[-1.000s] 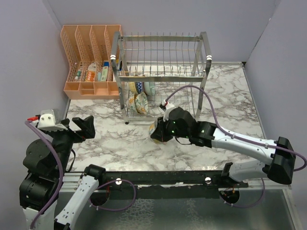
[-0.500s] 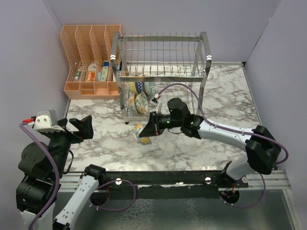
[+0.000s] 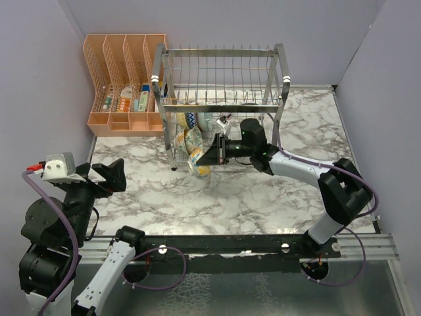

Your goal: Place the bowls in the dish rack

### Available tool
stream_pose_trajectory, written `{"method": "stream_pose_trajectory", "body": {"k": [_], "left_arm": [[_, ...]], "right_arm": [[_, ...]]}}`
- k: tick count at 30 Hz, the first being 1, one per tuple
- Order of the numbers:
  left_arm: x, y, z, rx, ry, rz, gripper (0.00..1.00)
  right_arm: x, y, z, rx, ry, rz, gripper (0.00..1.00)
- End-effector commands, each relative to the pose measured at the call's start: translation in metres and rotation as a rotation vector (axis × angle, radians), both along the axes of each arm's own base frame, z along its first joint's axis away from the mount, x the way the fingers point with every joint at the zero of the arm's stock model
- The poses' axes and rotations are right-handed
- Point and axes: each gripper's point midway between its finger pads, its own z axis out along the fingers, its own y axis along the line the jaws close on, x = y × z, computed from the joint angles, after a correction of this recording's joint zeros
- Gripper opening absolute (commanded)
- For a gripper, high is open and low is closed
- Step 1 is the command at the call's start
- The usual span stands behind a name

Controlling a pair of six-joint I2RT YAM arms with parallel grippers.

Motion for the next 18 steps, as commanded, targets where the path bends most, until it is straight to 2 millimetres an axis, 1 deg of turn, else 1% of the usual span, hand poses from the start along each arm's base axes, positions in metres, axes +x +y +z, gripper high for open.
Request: {"method": "stream_pose_trajectory", "body": {"k": [1, 11, 15, 16, 18], "left_arm": [[0.003, 0.004, 0.004, 0.011, 0.002, 0.022, 0.99], [0.008, 0.001, 0.004, 0.011, 0.007, 0.014, 0.99], [0.007, 0.001, 0.006, 0.011, 0.002, 0.017, 0.99], [0.007, 0.002, 0.007, 0.012, 0.001, 0.018, 0.99], [0.006, 0.002, 0.007, 0.015, 0.0, 0.02, 0.99]], "right_arm": [[0.03, -0.006, 0.057, 0.14, -0.125, -0.045, 0.01], [0.078, -0.021, 0.059, 0.175, -0.167, -0.244, 0.01], [0.097, -0.026, 0.052, 0.181, -0.162, -0.329, 0.01], [0.1, -0.028, 0.048, 0.179, -0.156, -0.351, 0.01], [0.106, -0.033, 0.047, 0.193, -0.168, -0.392, 0.01]]}}
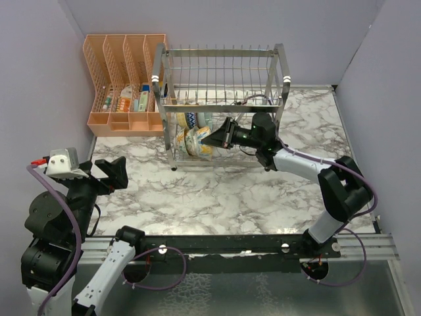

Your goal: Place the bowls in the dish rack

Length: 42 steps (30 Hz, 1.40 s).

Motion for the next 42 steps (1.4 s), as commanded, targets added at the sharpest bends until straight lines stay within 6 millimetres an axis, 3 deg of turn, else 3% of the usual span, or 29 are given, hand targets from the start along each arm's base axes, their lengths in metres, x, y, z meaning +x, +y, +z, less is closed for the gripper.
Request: {"method": "stream_pose_trajectory", "body": {"k": [1, 12, 26, 34, 42], "left_arm": [[-0.001, 0.005, 0.01, 0.009, -0.023, 0.021, 0.99], [0.002, 0.002, 0.007, 0.001, -0.018, 0.013, 0.99], [0.0, 0.004, 0.005, 0.004, -0.011, 0.022, 0.99], [0.002, 0.004, 0.004, 0.008, -0.007, 0.023, 0.99], [0.0, 0.006, 0.004, 0.009, -0.007, 0.032, 0.99]], "right_arm": [[0.037, -0.016, 0.007, 0.066, -0.05, -0.181, 0.01], [0.063, -0.03, -0.017, 0.112, 0.025, -0.326, 0.01], [0.074, -0.025, -0.037, 0.22, 0.125, -0.305, 0.01], [0.079, -0.025, -0.059, 0.287, 0.217, -0.28, 0.01], [0.08, -0.028, -0.077, 0.253, 0.274, -0.318, 0.04]]}}
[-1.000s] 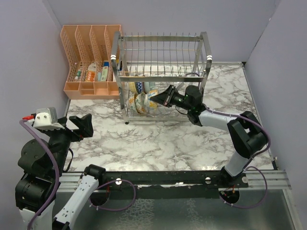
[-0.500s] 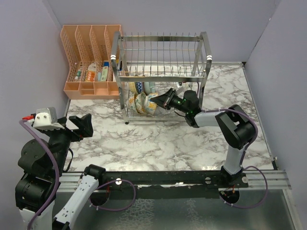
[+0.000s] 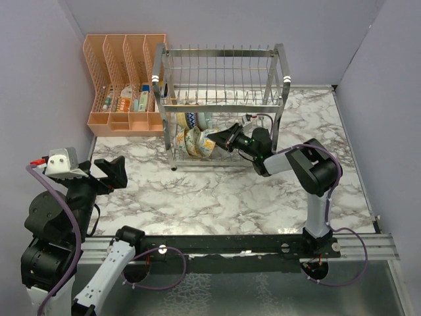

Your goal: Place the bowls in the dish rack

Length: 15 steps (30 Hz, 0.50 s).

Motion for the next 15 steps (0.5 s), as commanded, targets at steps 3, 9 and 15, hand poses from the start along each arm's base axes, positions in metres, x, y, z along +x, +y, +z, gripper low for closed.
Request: {"method": "stream_pose_trajectory", "body": {"k": [3, 9, 15], "left_arm": [[0.001, 0.003, 0.002, 0.004, -0.003, 0.016, 0.99], [0.001, 0.003, 0.003, 0.007, -0.002, 0.014, 0.99], [0.001, 0.002, 0.003, 0.006, -0.004, 0.013, 0.99]], "right_arm": [[0.002, -0.005, -0.001, 0.018, 0.011, -0.003, 0.12], [-0.001, -0.006, -0.003, 0.014, 0.002, 0.007, 0.29], [-0.003, -0.004, 0.016, 0.028, -0.06, 0.029, 0.36]]}}
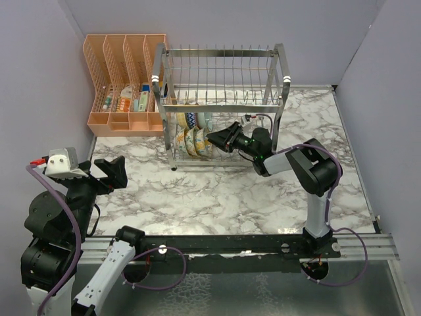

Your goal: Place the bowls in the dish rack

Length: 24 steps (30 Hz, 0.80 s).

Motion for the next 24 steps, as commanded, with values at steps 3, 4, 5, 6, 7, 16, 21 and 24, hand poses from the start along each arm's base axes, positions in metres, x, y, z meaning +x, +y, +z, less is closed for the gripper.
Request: {"method": "stream_pose_trajectory", "body": {"k": [3, 4, 5, 6, 7, 16, 21, 24], "left_arm": [[0.001, 0.002, 0.003, 0.004, -0.004, 0.012, 0.99], [0.001, 0.002, 0.004, 0.003, -0.004, 0.01, 0.99], [0.002, 0.002, 0.004, 0.001, -0.006, 0.011, 0.99], [0.002, 0.002, 0.004, 0.001, -0.005, 0.011, 0.99], [0.002, 0.001, 0.004, 0.001, -0.004, 0.01, 0.99], [0.01, -0.004, -0.003, -0.015, 0.03, 0.002, 0.99], [0.017, -0.014, -0.011, -0.034, 0.067, -0.03, 0.99], [0.02, -0.018, -0.015, -0.042, 0.081, -0.045, 0.99]], "right_arm": [[-0.002, -0.006, 0.027, 0.022, -0.1, 0.01, 0.36], [-0.004, -0.006, 0.029, 0.023, -0.102, 0.011, 0.36], [-0.005, -0.007, 0.031, 0.026, -0.107, 0.011, 0.36], [-0.007, -0.007, 0.034, 0.031, -0.113, 0.015, 0.36], [-0.009, -0.008, 0.036, 0.035, -0.114, 0.02, 0.36], [-0.04, -0.007, 0.067, 0.093, -0.184, 0.133, 0.36], [-0.075, -0.002, 0.074, 0.078, -0.201, 0.258, 0.37], [-0.099, -0.003, 0.07, 0.046, -0.205, 0.311, 0.36]]}}
